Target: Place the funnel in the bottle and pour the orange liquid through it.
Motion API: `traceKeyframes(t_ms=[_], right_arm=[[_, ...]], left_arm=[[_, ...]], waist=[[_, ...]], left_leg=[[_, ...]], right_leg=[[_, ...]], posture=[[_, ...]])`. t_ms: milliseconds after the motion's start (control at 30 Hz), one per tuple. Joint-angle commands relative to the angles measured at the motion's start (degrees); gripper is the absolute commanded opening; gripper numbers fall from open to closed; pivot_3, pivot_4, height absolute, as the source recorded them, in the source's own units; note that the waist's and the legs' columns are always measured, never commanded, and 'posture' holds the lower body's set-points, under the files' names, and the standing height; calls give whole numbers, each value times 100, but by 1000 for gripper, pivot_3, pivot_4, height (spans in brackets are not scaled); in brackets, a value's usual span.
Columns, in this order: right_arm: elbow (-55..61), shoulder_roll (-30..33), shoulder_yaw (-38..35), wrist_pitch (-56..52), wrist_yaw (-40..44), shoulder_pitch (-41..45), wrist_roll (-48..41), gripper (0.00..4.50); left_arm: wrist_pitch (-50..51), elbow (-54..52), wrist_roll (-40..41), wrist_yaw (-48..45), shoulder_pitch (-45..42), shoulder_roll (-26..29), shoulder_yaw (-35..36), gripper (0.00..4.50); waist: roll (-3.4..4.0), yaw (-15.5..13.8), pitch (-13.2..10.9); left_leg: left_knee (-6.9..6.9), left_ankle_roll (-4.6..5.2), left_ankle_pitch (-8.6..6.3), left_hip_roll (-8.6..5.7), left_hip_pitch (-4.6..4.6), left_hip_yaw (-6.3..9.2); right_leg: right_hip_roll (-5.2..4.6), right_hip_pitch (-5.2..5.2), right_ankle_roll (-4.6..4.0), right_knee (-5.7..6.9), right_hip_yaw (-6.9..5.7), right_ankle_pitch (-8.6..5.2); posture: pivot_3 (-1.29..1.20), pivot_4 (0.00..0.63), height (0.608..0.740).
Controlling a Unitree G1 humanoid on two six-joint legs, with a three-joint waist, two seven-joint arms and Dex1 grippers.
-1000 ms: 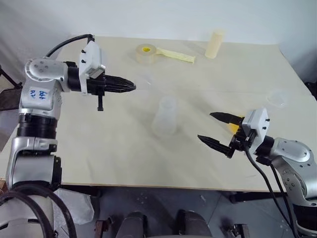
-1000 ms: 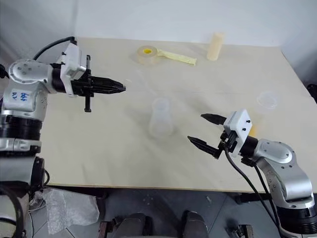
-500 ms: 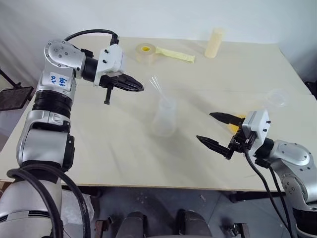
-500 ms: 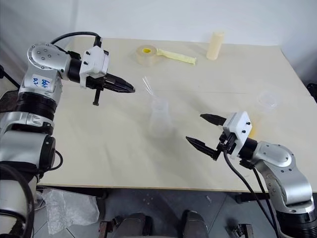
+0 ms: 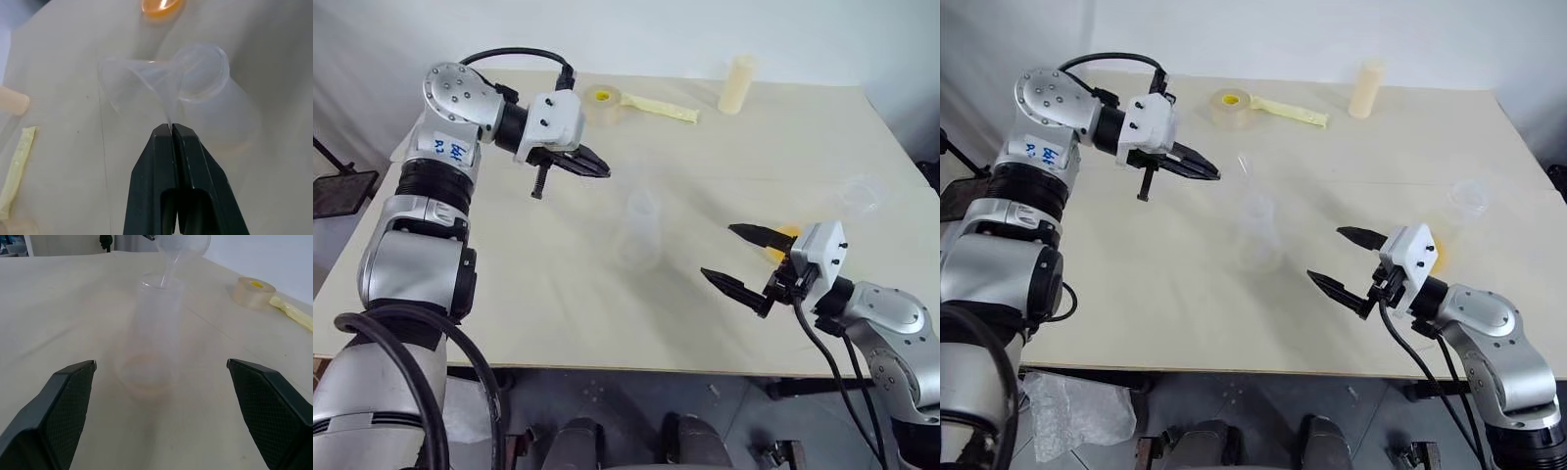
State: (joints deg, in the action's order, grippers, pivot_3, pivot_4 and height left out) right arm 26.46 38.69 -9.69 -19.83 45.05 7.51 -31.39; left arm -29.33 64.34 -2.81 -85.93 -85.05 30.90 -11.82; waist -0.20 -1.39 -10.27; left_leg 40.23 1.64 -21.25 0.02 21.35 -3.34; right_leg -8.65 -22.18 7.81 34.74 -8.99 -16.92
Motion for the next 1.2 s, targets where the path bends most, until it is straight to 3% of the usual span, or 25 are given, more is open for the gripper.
traceKeyframes(t_ms=[33,67,167,600,933,1200], right_arm=[[64,-51,-77,182,-14,31,42,4500],[61,-57,-66,185,-18,33,49,4500],[44,-82,-52,202,-29,42,74,4500],[-7,-141,-25,247,-31,26,164,4500],[-128,-153,-18,303,4,115,222,4500],[-174,-153,-15,350,-4,124,253,4500]], left_arm=[[-321,95,-156,-63,-334,-73,-31,11],[-415,123,-225,-60,-368,-83,-69,11],[-681,181,-411,-108,-449,-104,-174,605],[-815,286,-397,-49,-647,-332,-37,4487],[-662,200,-209,-295,-695,-426,151,4487],[-188,-342,400,-657,-525,-458,39,4487]], waist=[[0,-6,0],[0,-4,0],[0,-2,0],[-2,-12,-1],[-2,-2,-1],[-2,7,-1]], left_leg=[[0,0,0,0,0,-2],[1,0,0,0,1,-2],[0,0,0,0,9,-13],[4,1,1,1,16,-21],[4,2,1,3,17,-24],[5,1,1,3,17,-23]], right_leg=[[0,-1,0,1,0,0],[0,-1,0,0,0,0],[-1,-16,0,4,2,0],[-3,-26,0,11,3,0],[-3,-31,0,15,2,0],[-3,-31,0,17,3,0]], posture=[[0,150,740],[0,150,740],[0,150,740],[0,150,740],[0,150,740],[0,150,740]])
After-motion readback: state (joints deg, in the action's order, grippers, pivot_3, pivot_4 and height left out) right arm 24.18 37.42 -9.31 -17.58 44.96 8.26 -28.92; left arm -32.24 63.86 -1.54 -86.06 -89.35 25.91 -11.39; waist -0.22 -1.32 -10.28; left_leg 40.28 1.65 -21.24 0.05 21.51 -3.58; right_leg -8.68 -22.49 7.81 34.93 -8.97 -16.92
